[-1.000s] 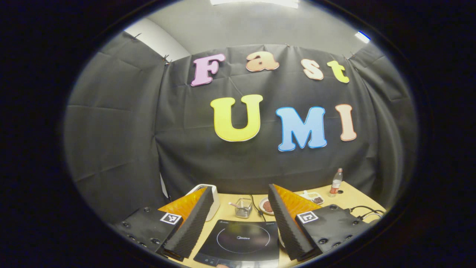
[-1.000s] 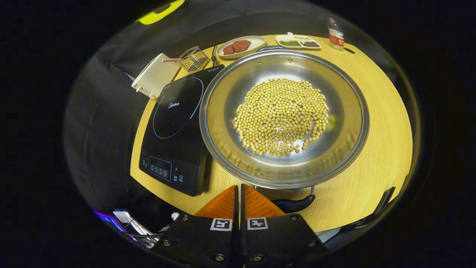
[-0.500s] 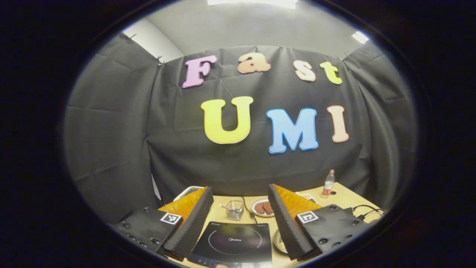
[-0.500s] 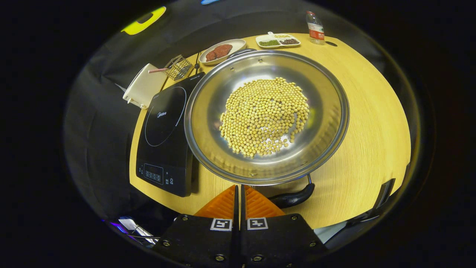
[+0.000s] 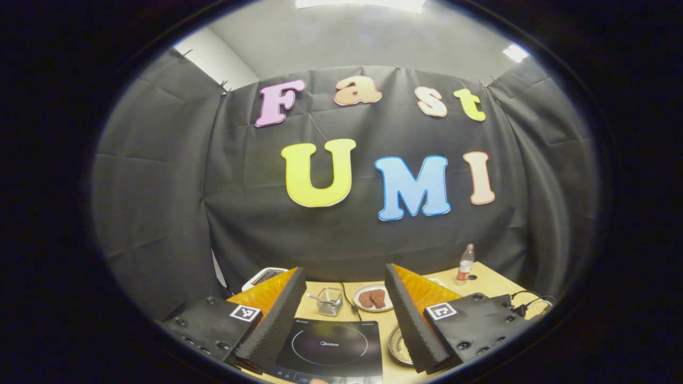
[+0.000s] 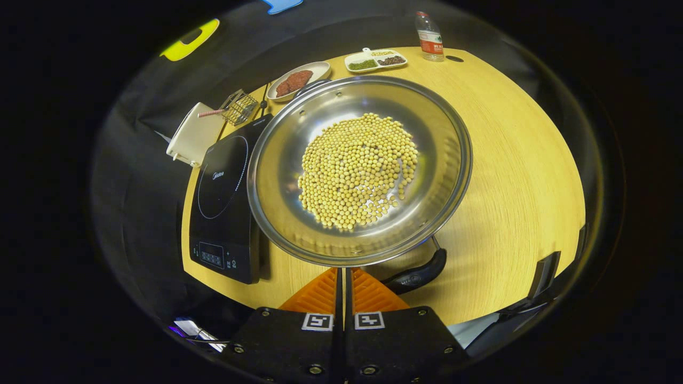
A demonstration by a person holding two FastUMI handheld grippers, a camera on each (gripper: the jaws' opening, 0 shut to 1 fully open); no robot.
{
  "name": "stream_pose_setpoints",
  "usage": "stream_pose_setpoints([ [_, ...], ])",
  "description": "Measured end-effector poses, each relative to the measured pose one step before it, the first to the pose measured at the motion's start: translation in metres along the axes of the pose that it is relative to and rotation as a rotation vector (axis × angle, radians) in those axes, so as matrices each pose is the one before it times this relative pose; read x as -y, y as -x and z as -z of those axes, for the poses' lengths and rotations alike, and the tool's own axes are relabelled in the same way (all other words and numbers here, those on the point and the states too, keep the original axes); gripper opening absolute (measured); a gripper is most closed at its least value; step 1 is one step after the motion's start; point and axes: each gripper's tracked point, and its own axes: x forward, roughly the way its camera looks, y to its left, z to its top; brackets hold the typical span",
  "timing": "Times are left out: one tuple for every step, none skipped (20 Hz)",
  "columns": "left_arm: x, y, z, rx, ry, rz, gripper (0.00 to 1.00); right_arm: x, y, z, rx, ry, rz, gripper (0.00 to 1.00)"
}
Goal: First push the handle of the pot to place it horizontally, then grasp the pot with both hands and set it on the induction cooktop.
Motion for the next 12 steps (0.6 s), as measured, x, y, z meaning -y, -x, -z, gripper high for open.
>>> stream_pose_setpoints([
  [0.00213,-0.0004,-0.00176,-0.00025,-0.00167,0.00262,0.99,0.00337,0.00015,0.00003,0.00073,-0.00114,0.00505,0.0],
  [0.00271,-0.00044,0.00161,-0.00048,-0.00053,0.00362,0.99,0.00356,0.00079,-0.00113,0.00033,-0.00052,0.00446,0.01],
  [0.00213,-0.00058,-0.00083,0.00072,-0.00094,0.00207,0.99,0.00246,0.00051,-0.00051,0.00055,-0.00151,0.00404,0.01],
  [0.00238,-0.00084,0.00039,-0.00026,-0.001,0.00281,0.99,0.00405,0.00068,-0.00093,0.0002,-0.00171,0.00633,0.01],
  [0.00253,-0.00108,-0.00055,-0.0007,-0.00077,0.00202,0.99,0.00386,0.00073,-0.00095,-0.00009,-0.00023,0.00721,0.01],
  [0.00094,0.00014,0.0007,-0.00004,-0.00022,0.00171,0.99,0.00432,0.00068,-0.00153,0.00042,-0.00105,0.00894,0.0],
  [0.00192,-0.001,-0.00113,-0.00057,-0.0007,0.0013,0.99,0.00397,0.00095,-0.00025,-0.00024,0.00077,0.00808,0.01],
  [0.00207,-0.0005,0.00045,0.00013,-0.00018,0.0015,0.99,0.0042,0.00012,-0.00112,0.00098,-0.00039,0.00699,0.01],
  [0.00225,-0.00111,-0.00091,-0.00133,0.0003,0.00207,0.99,0.00434,0.00114,-0.0014,0.00142,-0.00136,0.0063,0.01],
  [0.00187,-0.00048,0.00148,-0.00108,-0.00002,0.00208,0.99,0.00346,0.00049,-0.00213,0.00084,-0.00117,0.00548,0.01],
  [0.00254,-0.00113,-0.00049,-0.00125,-0.00084,0.00194,0.99,0.0026,-0.00068,-0.00045,0.00131,-0.0015,0.00228,0.01],
  [0.00144,-0.00065,0.00066,-0.00105,-0.00117,0.0021,0.99,0.0026,0.00015,-0.00126,0.00069,-0.00082,0.00338,0.01],
])
